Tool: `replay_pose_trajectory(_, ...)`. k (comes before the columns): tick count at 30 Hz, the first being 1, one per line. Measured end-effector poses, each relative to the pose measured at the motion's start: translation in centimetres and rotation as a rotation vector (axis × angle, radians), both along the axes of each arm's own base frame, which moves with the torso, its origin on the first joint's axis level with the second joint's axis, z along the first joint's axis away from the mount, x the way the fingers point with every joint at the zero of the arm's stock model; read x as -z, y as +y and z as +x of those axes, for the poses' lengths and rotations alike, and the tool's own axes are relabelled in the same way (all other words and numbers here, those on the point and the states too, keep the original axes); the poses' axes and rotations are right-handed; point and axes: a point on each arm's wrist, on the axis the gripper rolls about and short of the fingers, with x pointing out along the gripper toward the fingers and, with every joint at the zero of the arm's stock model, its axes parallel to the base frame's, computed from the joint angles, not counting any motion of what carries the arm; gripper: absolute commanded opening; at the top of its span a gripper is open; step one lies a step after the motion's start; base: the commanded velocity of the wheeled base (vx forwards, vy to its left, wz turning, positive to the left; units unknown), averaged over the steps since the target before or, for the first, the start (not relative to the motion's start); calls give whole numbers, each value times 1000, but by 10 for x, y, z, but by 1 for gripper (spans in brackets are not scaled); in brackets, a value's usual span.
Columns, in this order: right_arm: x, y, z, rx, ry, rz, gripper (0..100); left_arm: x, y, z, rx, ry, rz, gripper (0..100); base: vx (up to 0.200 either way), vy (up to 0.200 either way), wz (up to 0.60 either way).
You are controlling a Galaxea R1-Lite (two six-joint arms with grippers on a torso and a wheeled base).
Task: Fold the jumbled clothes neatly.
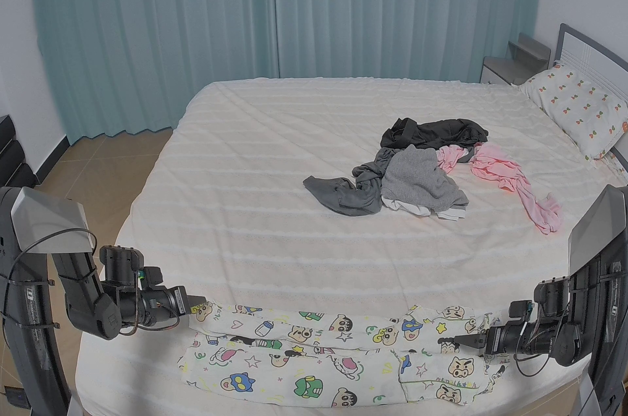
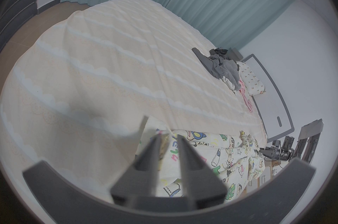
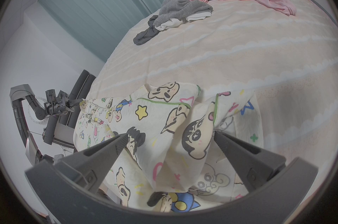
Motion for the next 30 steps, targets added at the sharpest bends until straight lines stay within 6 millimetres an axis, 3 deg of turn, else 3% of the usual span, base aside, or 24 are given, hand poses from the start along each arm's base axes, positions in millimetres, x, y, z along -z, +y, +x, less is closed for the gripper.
replay_pose_trajectory(10,0,0,0,2,3,0,100,-4,1,2,-4,-29,-2,0,0,0,0)
replay_pose_trajectory(22,2,0,-1,0,11,-1,100,-24,4,17,-23,-216,-32,0,0,0,0)
replay_pose_trajectory(30,4,0,-1,0,20,-3,100,-26,5,25,-29,-309,-38,0,0,0,0)
